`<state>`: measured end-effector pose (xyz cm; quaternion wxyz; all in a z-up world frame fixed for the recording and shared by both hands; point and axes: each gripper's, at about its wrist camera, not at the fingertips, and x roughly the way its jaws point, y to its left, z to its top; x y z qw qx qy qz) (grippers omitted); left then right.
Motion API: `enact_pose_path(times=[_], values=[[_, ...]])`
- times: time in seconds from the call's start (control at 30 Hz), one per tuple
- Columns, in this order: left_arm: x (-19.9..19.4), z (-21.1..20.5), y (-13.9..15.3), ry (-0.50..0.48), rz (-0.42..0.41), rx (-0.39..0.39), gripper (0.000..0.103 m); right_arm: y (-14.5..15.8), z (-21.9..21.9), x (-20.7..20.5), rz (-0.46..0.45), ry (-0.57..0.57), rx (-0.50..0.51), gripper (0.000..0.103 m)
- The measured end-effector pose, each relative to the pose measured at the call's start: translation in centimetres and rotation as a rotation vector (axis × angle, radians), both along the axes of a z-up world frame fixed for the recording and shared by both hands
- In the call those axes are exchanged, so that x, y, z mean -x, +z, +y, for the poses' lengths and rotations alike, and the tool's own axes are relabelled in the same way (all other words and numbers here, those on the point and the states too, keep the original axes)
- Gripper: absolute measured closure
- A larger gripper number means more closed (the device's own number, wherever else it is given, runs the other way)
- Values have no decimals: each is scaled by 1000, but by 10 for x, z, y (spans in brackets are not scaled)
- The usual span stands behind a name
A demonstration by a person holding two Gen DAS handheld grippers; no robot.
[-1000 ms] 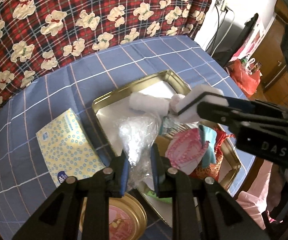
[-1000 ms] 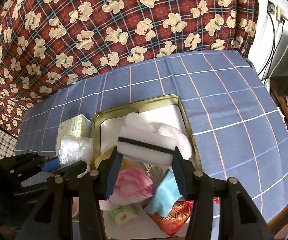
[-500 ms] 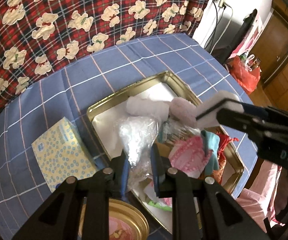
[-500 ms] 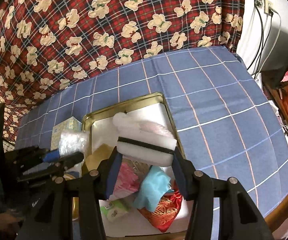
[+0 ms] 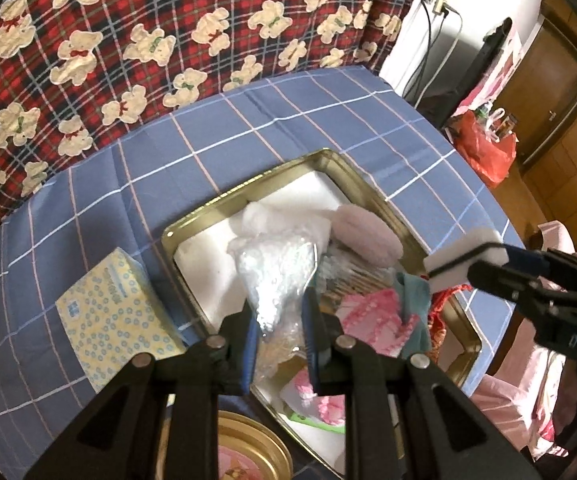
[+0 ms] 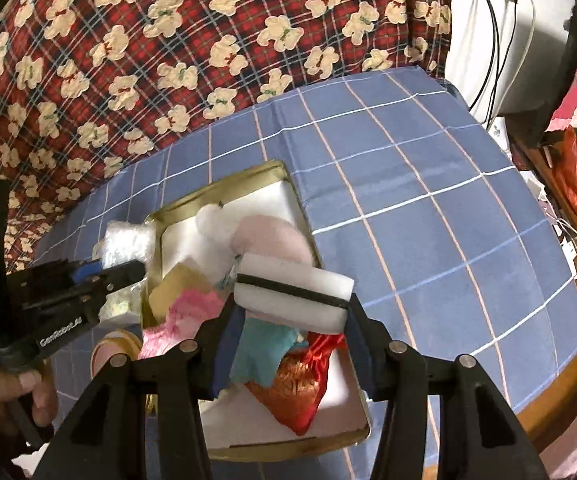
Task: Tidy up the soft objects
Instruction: 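Lower the bag into the tray and open the left tool while the right tool places the sponge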
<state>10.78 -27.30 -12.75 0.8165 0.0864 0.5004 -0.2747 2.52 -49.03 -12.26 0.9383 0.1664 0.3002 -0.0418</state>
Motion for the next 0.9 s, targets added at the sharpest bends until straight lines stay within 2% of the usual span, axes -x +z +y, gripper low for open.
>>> enact_pose_path(times=[0.2, 0.4, 0.6, 0.83, 0.9], values=[[11, -3, -3, -13, 16, 3, 85, -4, 16, 6, 19, 68, 5, 51], [16, 1, -4, -6, 23, -3, 85, -12, 33, 2, 83, 164, 1, 51], [26, -4, -8, -21, 27, -12, 85, -18, 45, -3, 121, 188, 67, 51], [31, -8, -10, -27, 23, -20, 85, -17, 54, -6, 112, 174, 188, 51], [31, -8, -11, -30, 24, -21, 85, -18, 54, -7, 108, 175, 192, 50]])
